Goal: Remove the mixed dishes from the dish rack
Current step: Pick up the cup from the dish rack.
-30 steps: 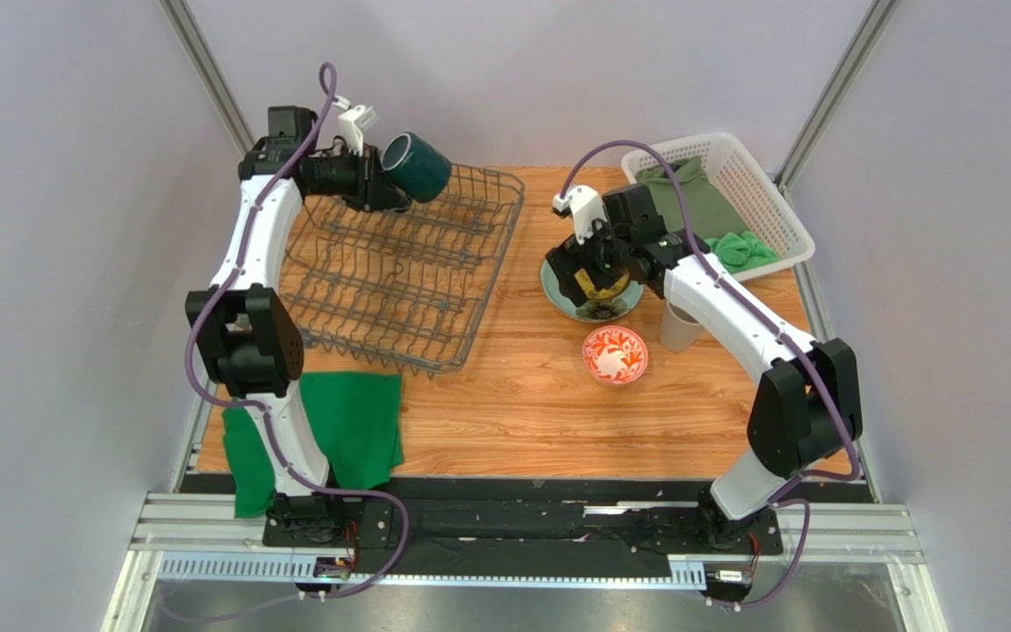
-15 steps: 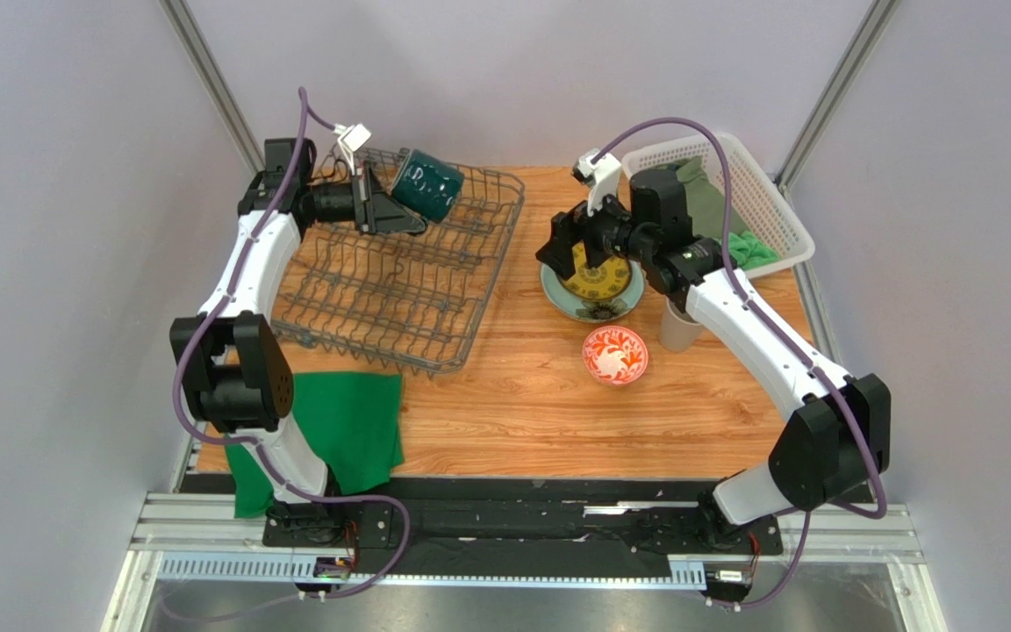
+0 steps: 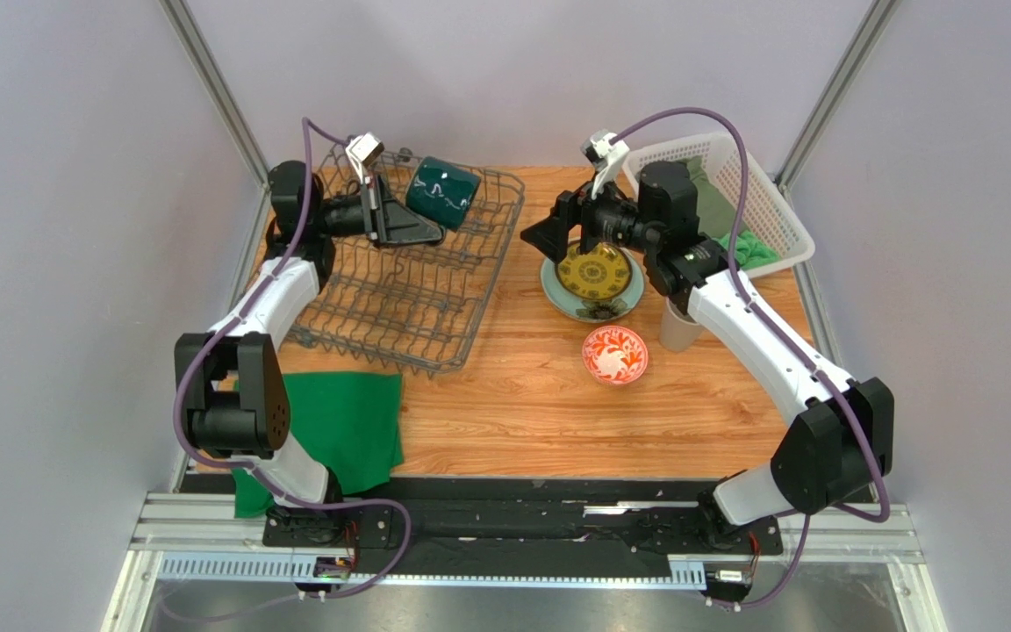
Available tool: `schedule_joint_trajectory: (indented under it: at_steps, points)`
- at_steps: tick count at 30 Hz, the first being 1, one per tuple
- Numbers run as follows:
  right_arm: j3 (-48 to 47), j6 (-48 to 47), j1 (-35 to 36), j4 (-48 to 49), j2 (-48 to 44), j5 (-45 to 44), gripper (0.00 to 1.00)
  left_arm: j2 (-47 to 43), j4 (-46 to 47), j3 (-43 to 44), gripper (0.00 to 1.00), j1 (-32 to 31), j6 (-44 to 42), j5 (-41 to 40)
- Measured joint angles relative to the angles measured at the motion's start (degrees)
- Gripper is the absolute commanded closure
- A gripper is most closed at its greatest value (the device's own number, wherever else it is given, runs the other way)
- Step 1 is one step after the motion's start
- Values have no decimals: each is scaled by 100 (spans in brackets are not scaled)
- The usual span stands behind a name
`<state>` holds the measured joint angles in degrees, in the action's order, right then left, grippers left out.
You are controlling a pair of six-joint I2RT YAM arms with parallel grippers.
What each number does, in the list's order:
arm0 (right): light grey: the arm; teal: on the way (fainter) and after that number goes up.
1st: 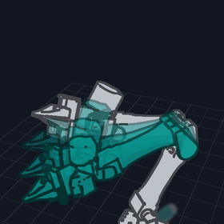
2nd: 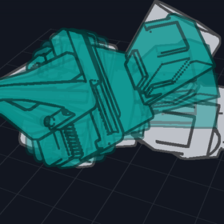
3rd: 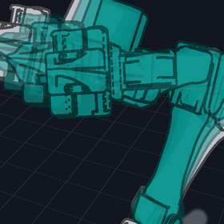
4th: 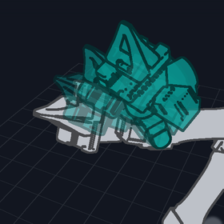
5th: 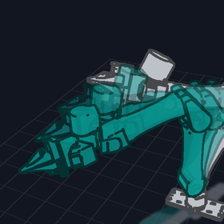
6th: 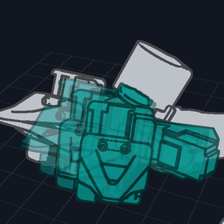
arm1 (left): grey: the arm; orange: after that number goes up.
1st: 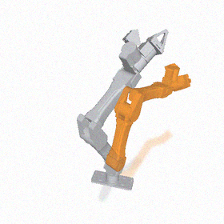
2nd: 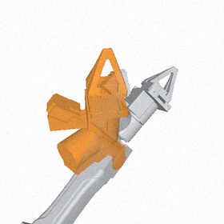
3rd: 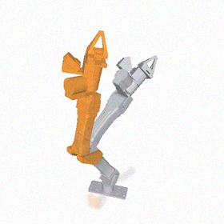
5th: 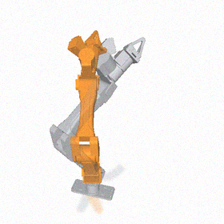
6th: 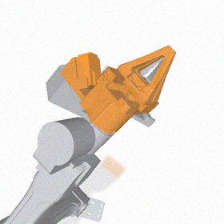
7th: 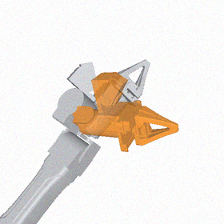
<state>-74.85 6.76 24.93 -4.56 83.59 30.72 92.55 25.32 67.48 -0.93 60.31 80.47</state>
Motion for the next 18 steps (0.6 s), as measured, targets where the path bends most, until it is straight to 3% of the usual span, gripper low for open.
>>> schedule_joint_trajectory:
  at_steps: [10,18]
  points:
    - [-223,404,-4,140,103,232,21,-116,2835,-151,100,-649,2564,-236]
    - [-398,590,-35,225,153,389,24,-103,3814,-457,100,-1060,3497,-422]
